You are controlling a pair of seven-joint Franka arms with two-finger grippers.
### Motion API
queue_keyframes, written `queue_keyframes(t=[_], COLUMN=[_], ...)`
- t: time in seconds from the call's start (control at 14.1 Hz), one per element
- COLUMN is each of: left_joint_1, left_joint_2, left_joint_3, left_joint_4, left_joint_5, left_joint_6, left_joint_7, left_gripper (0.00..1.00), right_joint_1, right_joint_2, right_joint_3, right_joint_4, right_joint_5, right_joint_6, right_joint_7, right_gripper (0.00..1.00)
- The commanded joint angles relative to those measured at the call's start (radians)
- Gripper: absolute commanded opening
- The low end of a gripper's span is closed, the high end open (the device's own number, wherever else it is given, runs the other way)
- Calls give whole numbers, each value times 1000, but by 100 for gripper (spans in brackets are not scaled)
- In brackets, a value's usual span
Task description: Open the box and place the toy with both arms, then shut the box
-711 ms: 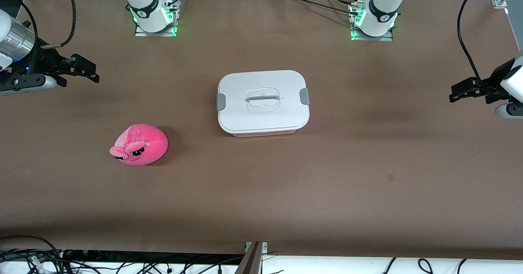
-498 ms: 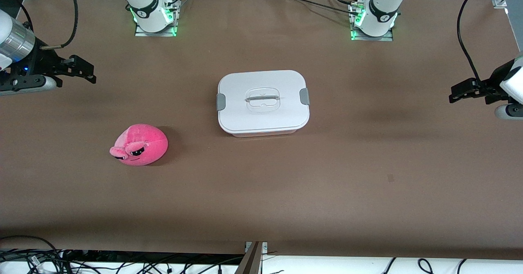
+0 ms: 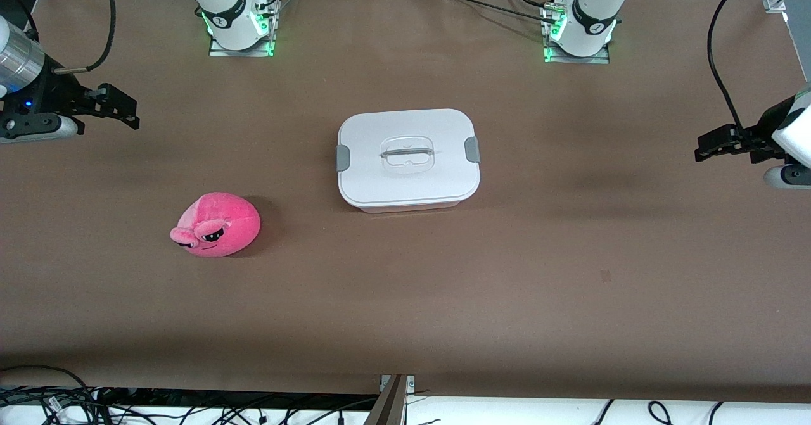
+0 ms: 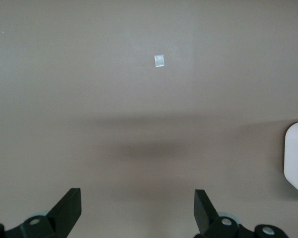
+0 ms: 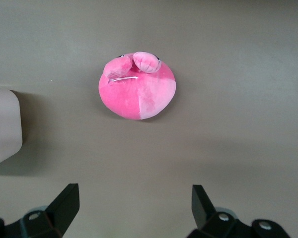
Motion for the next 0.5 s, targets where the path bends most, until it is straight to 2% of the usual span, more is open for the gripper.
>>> queue_keyframes(t=[0.0, 0.28, 0.43], left_joint_1=[-66, -237, -322], left_joint_2=[28, 62, 85], left_joint_3=[-19, -22, -22], left_joint_4=[26, 26, 29], left_joint_5=[1, 0, -41], left_joint_6=[-8, -8, -2], left_joint_7=[-2, 3, 6], left_gripper=[100, 100, 100], right_joint_1=[-15, -4, 1], right_joint_2=[22, 49, 64], right_joint_3=[22, 28, 31], right_joint_4=[34, 24, 23], right_joint_5=[-18, -2, -2], right_joint_6=[-25, -23, -14], right_joint_7=[0, -7, -9], right_gripper=[100, 100, 100])
